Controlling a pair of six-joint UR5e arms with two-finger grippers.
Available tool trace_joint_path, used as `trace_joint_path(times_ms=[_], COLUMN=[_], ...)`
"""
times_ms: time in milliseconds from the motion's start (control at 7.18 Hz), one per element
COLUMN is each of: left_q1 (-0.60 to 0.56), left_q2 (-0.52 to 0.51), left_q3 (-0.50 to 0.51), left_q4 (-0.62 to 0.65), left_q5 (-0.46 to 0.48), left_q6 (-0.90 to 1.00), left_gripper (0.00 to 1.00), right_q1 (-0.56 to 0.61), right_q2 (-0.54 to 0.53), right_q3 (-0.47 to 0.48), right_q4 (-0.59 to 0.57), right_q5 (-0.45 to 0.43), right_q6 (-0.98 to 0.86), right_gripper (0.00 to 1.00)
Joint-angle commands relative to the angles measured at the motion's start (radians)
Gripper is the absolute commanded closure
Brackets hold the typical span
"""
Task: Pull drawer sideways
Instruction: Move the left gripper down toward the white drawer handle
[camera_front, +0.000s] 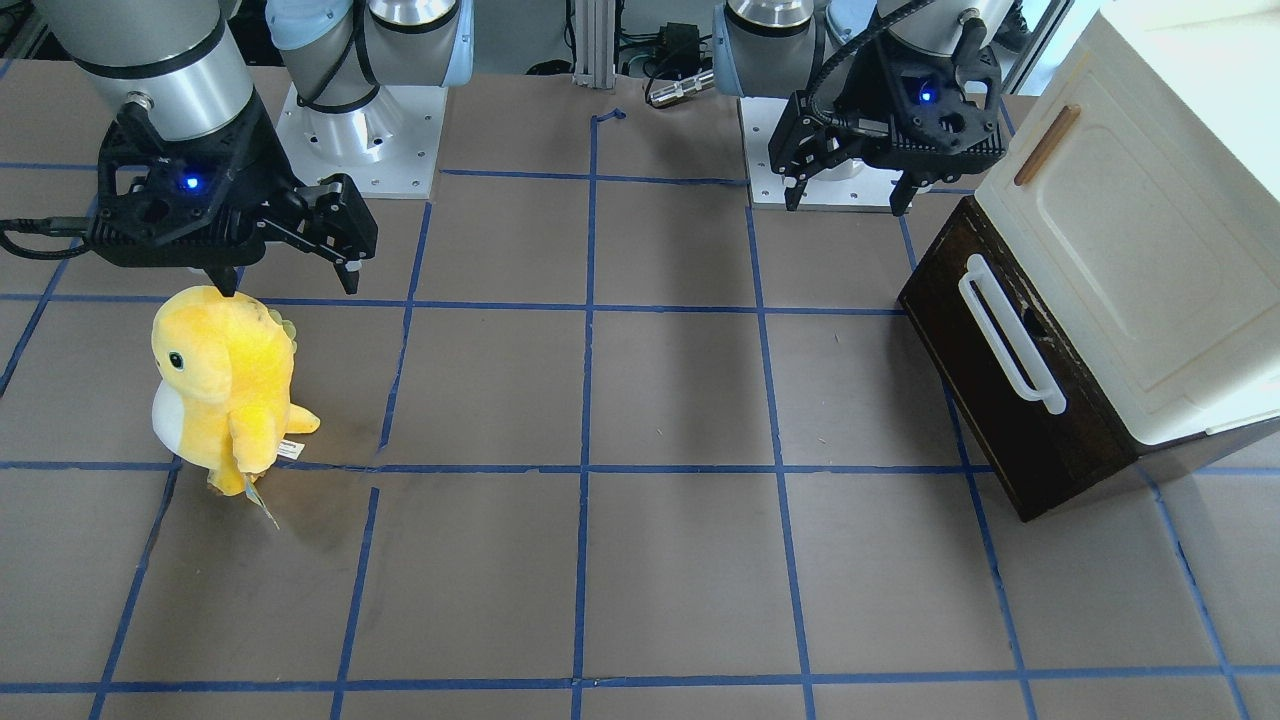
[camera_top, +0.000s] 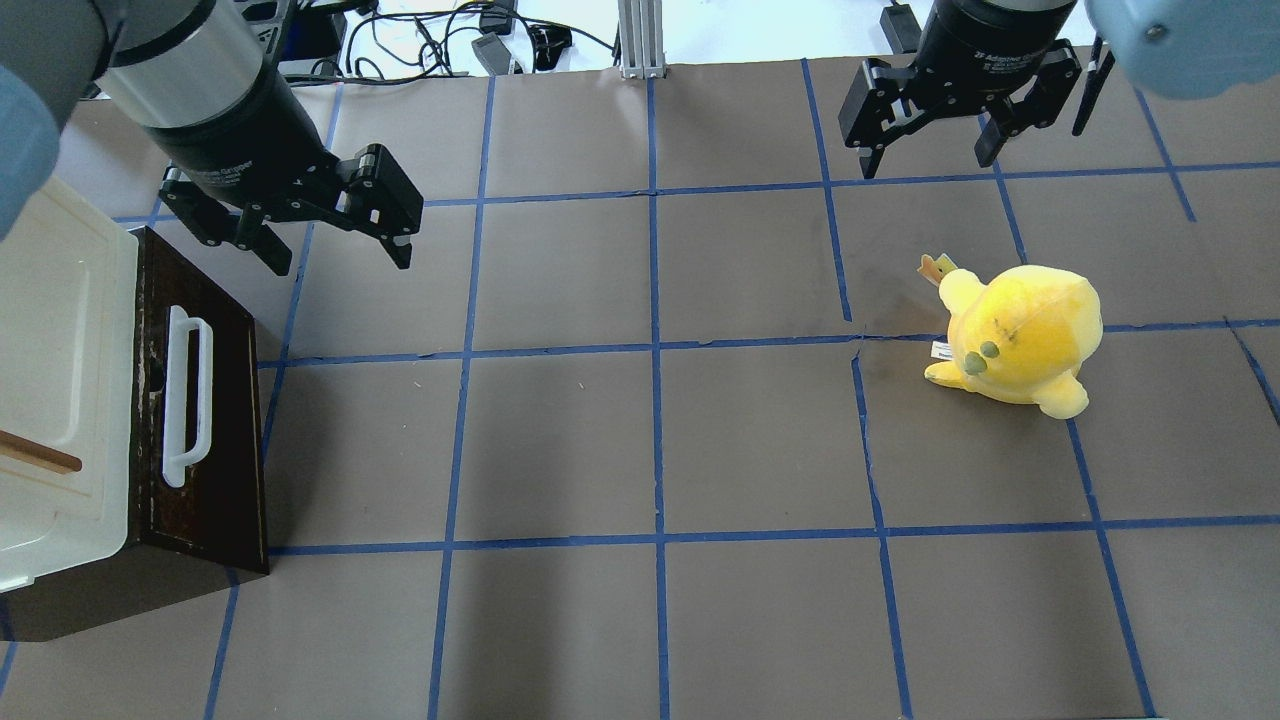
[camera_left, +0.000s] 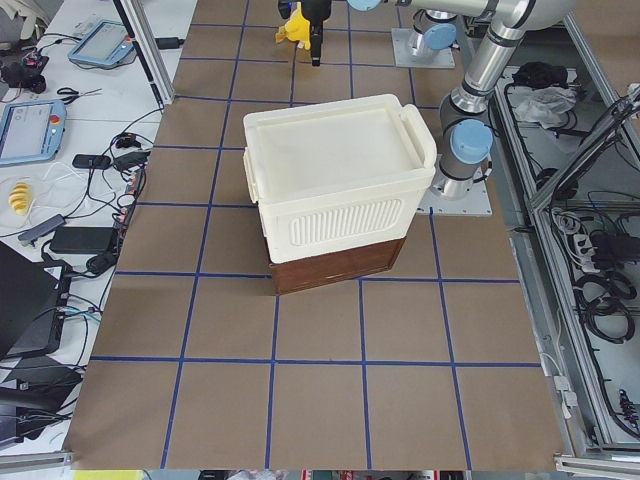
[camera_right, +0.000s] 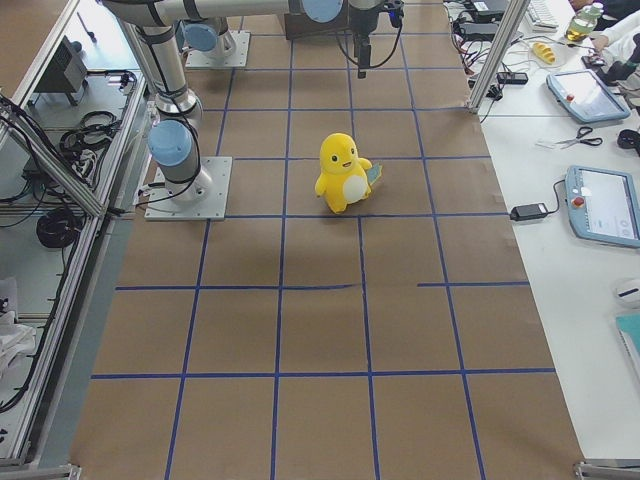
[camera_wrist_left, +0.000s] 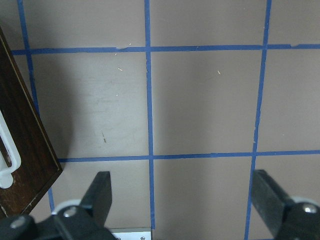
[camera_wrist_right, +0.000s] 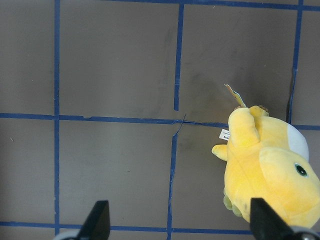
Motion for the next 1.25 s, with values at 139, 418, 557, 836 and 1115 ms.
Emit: trace_joint_path(times_ms=[139,418,557,836,1115], left_q1=[-0.002,0.000,0.000,-0.003,-0.056], left_q2=[-0.026,-0.061,-0.095,-0.159,-0.236], left_q3=[-0.004,-0.093,-0.156,-0.207,-0.218], left_q4=[-0.012,0.000,0.029,0.048,0.048], left_q5=[0.020,0.077,0.153,0.260,0.458], left_q6=[-0.028,-0.070,-0.127,-0.249,-0.414], left_gripper=[0.00,0.00,0.00,0.00,0.00], right_q1=[0.000,0.000,0.000,0.000,0.000], right_q2=[0.000,0.000,0.000,0.000,0.000], right_q3=[0.000,0.000,0.000,0.000,0.000], right_q4=[0.000,0.000,0.000,0.000,0.000], right_q5=[0.000,0.000,0.000,0.000,0.000], right_q6=[0.000,0.000,0.000,0.000,0.000], right_gripper=[0.00,0.00,0.00,0.00,0.00])
